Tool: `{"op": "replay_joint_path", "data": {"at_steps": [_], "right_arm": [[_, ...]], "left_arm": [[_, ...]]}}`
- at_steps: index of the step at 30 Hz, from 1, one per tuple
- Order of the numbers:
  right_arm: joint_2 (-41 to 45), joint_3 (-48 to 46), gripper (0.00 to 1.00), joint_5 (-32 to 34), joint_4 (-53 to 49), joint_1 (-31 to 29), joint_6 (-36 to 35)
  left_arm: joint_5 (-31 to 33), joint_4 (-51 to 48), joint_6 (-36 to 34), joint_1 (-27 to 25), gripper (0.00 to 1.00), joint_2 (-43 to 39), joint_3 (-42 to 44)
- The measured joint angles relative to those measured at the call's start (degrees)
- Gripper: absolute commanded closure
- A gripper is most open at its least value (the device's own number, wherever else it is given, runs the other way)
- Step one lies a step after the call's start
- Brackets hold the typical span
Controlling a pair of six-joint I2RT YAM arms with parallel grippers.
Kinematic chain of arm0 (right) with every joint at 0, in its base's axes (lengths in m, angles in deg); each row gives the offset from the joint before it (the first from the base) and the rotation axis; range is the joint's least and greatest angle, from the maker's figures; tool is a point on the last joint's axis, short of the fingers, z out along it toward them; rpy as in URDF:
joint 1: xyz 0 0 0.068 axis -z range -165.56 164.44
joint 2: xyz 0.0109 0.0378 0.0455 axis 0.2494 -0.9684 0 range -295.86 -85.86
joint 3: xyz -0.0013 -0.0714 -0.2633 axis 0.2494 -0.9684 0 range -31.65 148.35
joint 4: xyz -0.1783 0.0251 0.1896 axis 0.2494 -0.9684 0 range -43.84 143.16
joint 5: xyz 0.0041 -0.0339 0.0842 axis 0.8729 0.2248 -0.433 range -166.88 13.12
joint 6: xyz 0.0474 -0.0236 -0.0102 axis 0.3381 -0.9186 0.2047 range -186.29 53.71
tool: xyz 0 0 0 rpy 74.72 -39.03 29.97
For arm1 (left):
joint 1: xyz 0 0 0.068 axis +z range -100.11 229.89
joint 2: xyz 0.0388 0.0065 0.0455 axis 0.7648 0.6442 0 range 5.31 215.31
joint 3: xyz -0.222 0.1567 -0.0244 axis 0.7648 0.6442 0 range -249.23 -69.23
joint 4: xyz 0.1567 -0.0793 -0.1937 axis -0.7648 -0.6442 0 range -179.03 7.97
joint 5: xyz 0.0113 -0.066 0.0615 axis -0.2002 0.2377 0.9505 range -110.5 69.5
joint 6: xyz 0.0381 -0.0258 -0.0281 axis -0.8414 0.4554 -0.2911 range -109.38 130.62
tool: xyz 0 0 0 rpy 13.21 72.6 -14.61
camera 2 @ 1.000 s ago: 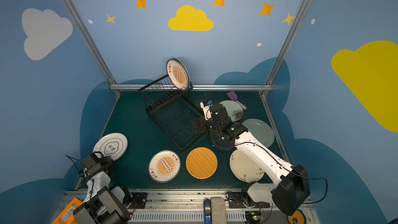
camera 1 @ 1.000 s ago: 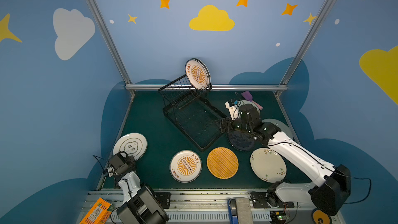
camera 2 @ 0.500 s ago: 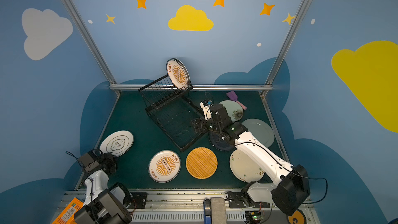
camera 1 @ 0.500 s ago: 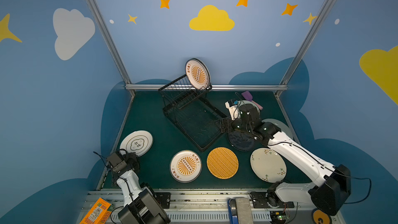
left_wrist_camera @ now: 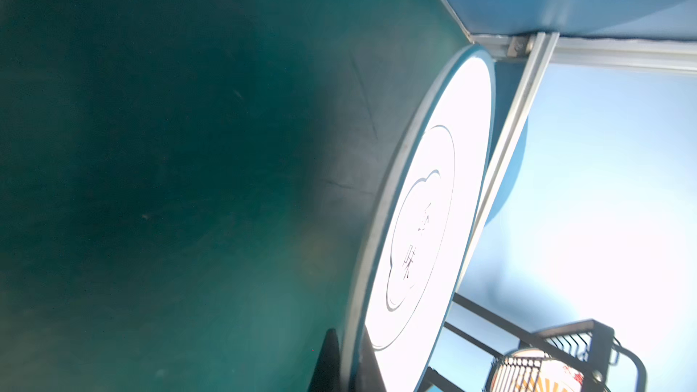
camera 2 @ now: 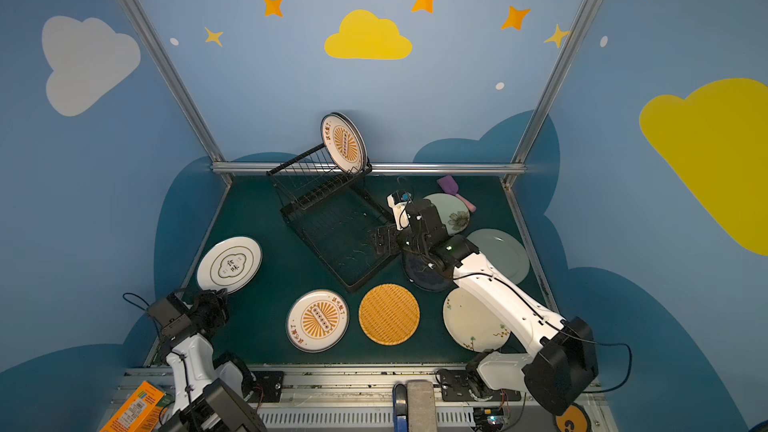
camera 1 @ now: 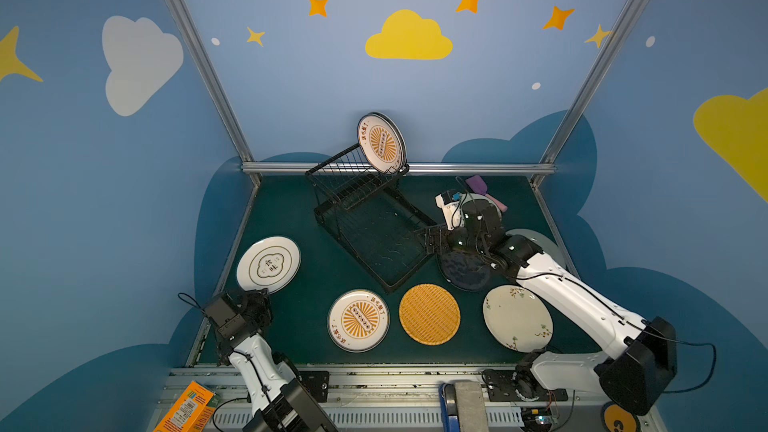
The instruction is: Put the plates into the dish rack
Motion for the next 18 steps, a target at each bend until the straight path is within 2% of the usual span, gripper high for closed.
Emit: {"op": "replay_joint_path", "data": {"at_steps": [8, 18], "right_arm": [[-3.37, 0.15, 0.07, -4.04, 2.08, 2.21, 2.67], [-4.74, 0.76, 0.07, -6.62, 2.71, 3.23, 4.9]], "left_arm": [[-6.05, -8.81, -3.74, -1.03, 0.96, -3.32, -6.49], [-8.17, -21.57, -8.68, -6.54, 0.96, -7.69, -8.85]]}}
